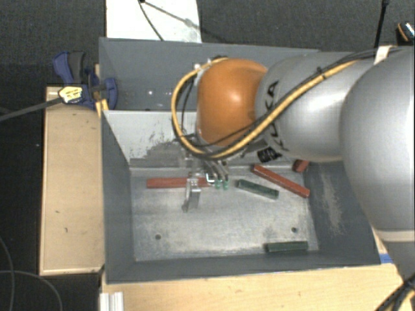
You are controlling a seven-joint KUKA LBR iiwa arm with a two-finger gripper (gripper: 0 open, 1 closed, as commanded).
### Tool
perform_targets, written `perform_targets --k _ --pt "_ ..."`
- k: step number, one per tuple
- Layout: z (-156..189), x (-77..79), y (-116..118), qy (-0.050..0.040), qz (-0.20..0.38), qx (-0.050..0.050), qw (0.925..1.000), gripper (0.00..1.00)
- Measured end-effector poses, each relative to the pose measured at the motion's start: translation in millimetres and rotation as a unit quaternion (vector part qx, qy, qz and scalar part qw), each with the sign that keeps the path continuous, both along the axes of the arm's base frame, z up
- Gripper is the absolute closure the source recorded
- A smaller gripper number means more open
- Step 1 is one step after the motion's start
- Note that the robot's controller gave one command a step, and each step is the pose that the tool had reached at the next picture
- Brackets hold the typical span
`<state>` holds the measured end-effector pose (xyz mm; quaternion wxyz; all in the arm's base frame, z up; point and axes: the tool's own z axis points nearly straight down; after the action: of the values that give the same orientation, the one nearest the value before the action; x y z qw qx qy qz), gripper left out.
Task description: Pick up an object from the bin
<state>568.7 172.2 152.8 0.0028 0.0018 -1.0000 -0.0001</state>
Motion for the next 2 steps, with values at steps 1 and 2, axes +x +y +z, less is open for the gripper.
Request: perform_targets --k 1,2 --pt "-87.0 16.3 -17.7 -0.0007 -0.024 -0.001 0.9997 0.0" --pt "-86.4 16.7 -17.6 -0.002 -0.025 0.0 0.9997 0.0"
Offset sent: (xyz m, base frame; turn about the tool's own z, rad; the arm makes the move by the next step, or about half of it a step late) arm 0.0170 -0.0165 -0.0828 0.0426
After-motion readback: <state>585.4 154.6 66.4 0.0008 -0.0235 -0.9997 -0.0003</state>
